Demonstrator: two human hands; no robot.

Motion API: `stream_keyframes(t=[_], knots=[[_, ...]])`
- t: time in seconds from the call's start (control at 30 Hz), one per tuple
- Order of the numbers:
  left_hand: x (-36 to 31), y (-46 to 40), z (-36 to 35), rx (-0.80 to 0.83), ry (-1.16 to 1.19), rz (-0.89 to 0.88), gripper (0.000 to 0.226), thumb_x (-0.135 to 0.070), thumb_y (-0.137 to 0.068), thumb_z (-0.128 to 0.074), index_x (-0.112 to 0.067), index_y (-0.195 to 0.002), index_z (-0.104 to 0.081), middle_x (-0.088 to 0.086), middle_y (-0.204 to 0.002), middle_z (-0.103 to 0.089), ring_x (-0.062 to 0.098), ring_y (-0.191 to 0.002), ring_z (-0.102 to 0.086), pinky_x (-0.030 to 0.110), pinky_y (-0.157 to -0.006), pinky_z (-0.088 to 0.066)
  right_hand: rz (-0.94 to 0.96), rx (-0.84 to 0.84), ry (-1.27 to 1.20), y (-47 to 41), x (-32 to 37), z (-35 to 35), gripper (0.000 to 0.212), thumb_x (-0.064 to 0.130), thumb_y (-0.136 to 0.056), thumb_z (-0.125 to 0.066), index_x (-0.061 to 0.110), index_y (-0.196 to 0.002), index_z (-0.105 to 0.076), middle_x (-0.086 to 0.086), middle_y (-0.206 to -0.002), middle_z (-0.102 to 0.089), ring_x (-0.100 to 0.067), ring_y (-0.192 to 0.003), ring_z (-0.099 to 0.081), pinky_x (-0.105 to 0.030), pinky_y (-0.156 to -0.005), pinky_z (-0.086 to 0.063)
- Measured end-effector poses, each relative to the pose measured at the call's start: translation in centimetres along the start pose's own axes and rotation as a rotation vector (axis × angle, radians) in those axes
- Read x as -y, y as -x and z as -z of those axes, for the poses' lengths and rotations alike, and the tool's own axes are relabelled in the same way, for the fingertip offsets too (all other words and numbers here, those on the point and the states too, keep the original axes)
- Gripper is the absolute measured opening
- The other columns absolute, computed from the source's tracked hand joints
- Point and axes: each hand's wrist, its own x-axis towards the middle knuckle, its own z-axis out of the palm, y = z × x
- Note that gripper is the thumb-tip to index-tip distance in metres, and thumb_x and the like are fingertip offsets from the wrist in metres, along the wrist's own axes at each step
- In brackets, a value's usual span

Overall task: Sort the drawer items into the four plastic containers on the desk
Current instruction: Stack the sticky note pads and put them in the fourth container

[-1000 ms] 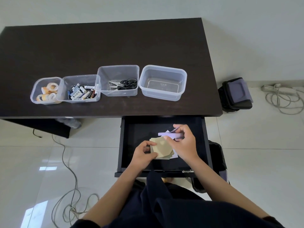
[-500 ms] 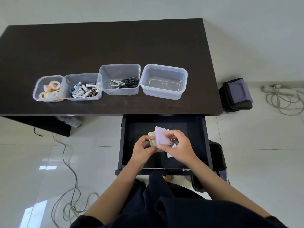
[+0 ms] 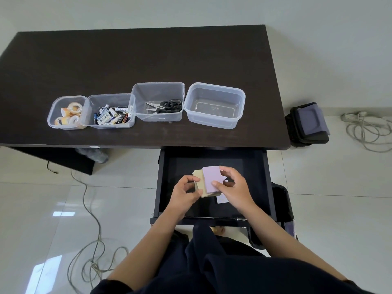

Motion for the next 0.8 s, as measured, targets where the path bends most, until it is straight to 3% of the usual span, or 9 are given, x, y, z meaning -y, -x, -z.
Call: stream_keyframes(t=[0.1,0.23,0.3,0.43,0.57,0.7,0.8], knots=[[-0.2,0.1,0.1,0.03,-0.004,-0.015,0.029,0.006,-0.084,-0.063,-0.018,-0.1,-0.055,0.001,-0.099,-0.067,0.014,-0.091,-0.064,0.039,-0.082,-0.057,0.012,0.034,0.005,0.0,0.0,0.0,0.045,0.02,-0.078,-0.075,0.025,-0.12,-0.057,0.008,-0.122,-0.058,-0.011,-0.114,-0.054,-0.03,-0.089,-0.053],[-0.2,0.1,0.2,0.063,-0.01,-0.034,0.028,0.006,-0.084,-0.063,-0.017,-0.096,-0.054,0.008,-0.104,-0.066,0.02,-0.093,-0.064,0.044,-0.083,-0.056,-0.004,0.113,0.004,0.4,0.1,-0.5,0.042,0.02,-0.084,-0.069,0.034,-0.118,-0.048,0.01,-0.129,-0.047,-0.009,-0.117,-0.045,-0.023,-0.08,-0.05],[-0.1,0.0,0.3,0.063,-0.015,-0.037,0.027,0.006,-0.084,-0.062,-0.017,-0.096,-0.054,0.006,-0.101,-0.067,0.019,-0.091,-0.065,0.043,-0.083,-0.056,-0.008,0.127,0.004,0.5,0.0,-0.7,0.042,0.021,-0.085,-0.067,0.036,-0.118,-0.045,0.011,-0.131,-0.043,-0.01,-0.117,-0.043,-0.027,-0.082,-0.052],[-0.4,0.2,0.2,0.052,0.008,-0.023,0.018,-0.003,-0.091,-0.058,-0.018,-0.097,-0.053,0.003,-0.097,-0.066,0.014,-0.088,-0.067,0.027,-0.073,-0.059,-0.023,0.129,0.004,0.8,-0.3,-1.0,0.041,0.023,-0.085,-0.068,0.044,-0.112,-0.045,0.01,-0.127,-0.044,-0.012,-0.115,-0.045,-0.04,-0.087,-0.055],[-0.4,0.4,0.1,0.038,-0.001,-0.024,0.016,-0.009,-0.092,-0.058,-0.021,-0.098,-0.05,0.005,-0.106,-0.062,0.017,-0.093,-0.066,0.025,-0.071,-0.059,-0.009,0.139,0.007,0.8,-0.8,-1.1,0.042,0.022,-0.085,-0.069,0.037,-0.118,-0.049,0.011,-0.124,-0.047,-0.013,-0.111,-0.048,-0.036,-0.084,-0.055],[0.0,0.5,0.4,0.035,0.0,-0.033,0.02,-0.009,-0.088,-0.064,-0.015,-0.102,-0.05,0.005,-0.102,-0.066,0.018,-0.089,-0.069,0.035,-0.074,-0.058,-0.024,0.161,-0.004,0.8,-1.3,-1.5,0.042,0.023,-0.084,-0.069,0.035,-0.12,-0.05,0.017,-0.122,-0.048,-0.012,-0.112,-0.049,-0.039,-0.088,-0.054],[0.4,0.5,0.7,0.025,-0.032,-0.028,0.024,-0.007,-0.085,-0.067,-0.014,-0.103,-0.053,0.007,-0.106,-0.066,0.021,-0.09,-0.069,0.033,-0.07,-0.06,-0.022,0.17,0.002,0.8,-1.5,-2.0,0.04,0.022,-0.085,-0.068,0.033,-0.119,-0.052,0.018,-0.12,-0.051,-0.009,-0.112,-0.05,-0.029,-0.09,-0.05]])
